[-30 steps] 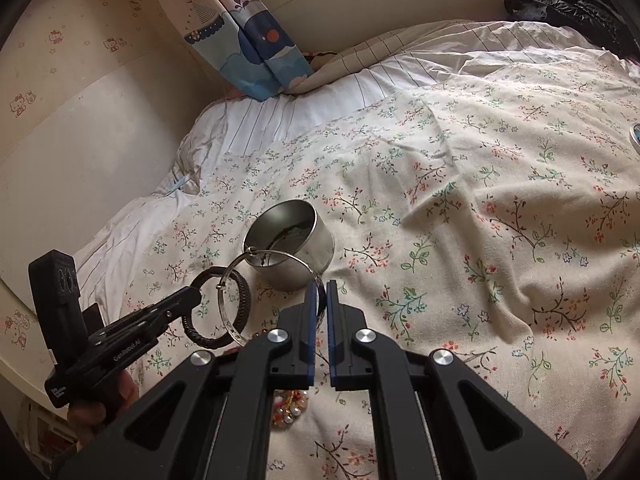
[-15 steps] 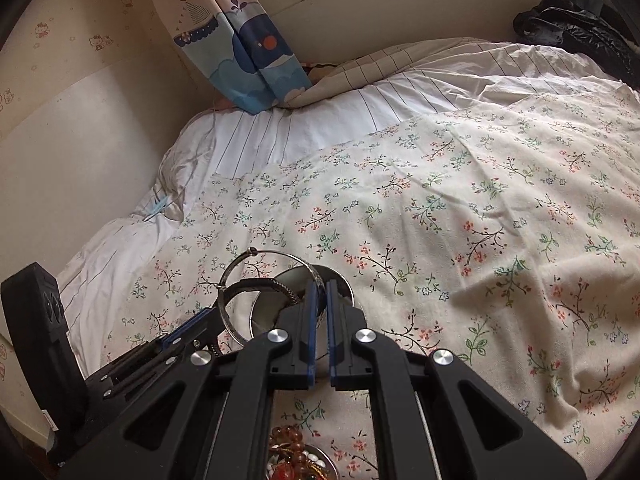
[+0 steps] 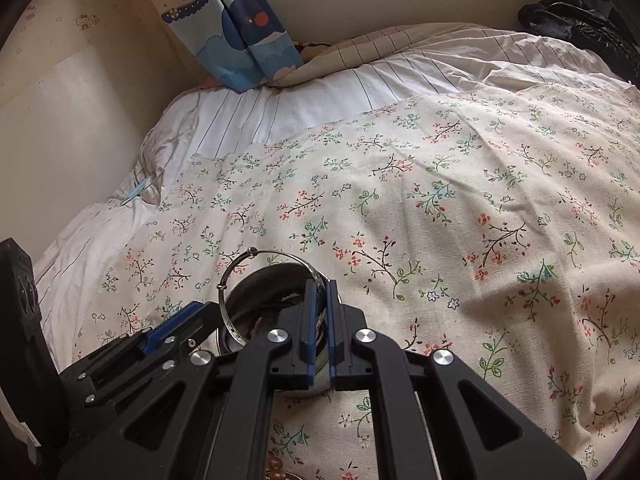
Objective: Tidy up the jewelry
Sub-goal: 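Carry the silver bangle into the tin can and open the right tool, then move the open right tool back to the jewelry pile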
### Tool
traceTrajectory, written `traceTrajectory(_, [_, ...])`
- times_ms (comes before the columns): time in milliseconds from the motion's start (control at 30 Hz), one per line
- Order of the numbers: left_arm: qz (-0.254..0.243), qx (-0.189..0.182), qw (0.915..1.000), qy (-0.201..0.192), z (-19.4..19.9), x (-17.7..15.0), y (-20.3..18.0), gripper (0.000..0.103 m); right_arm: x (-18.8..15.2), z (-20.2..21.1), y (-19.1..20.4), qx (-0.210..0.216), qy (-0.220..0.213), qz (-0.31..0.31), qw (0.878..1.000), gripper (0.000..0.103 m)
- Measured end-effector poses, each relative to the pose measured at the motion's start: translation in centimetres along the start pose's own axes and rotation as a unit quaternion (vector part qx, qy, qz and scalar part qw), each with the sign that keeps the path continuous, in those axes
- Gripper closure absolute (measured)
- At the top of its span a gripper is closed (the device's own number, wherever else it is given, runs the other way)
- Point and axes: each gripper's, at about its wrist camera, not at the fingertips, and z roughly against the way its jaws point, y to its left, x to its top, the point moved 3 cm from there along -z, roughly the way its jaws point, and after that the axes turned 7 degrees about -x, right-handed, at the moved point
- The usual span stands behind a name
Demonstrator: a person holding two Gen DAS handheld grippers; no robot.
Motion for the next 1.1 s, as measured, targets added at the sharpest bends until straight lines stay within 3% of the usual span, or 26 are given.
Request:
traceTrajectory(100, [0.018, 0.013, 0.9996, -0.018, 1.0, 0.2, 0.8, 0.065, -0.3, -0.8, 0.0, 0.003, 0.013, 0.001, 1.0, 0.097])
traceTrajectory(200, [0.027, 0.021, 0.999, -0.028, 1.6, 0.3, 1.4, 0.059, -0.8, -1.7, 0.0, -0.001, 0.03, 0.0, 1.0, 0.091])
traceTrajectory(500, [0.021, 0.028, 0.9991, -0.025, 1.6, 0.2, 1.3, 0.043, -0.6, -1.3, -0.6, -0.012, 0.021, -0.011, 1.0, 0.084])
traceTrajectory(667, [0.021, 0.031, 0.9991, -0.021, 1.6, 0.1, 1.4, 0.032, -0.3, -0.8, -1.1, -0.016, 0.011, -0.021, 1.0, 0.07])
traceTrajectory(767, [0.019, 0.027, 0.9994, -0.011, 1.8, -0.5, 1.6, 0.03, -0.2, -0.5, -1.4, -0.017, 0.008, -0.027, 0.999, 0.065])
traceTrajectory(933, [0.003, -0.017, 0.9994, 0.031, 2.4, -2.8, 1.3, 0.028, -0.1, 0.9, -2.4, -0.02, -0.004, -0.037, 0.999, 0.06])
traceTrajectory(1100, [-0.044, -0.013, 0.9982, 0.039, 5.0, -6.4, 0.5, 0.028, -1.5, 2.7, -3.9, -0.013, 0.014, -0.042, 0.999, 0.057])
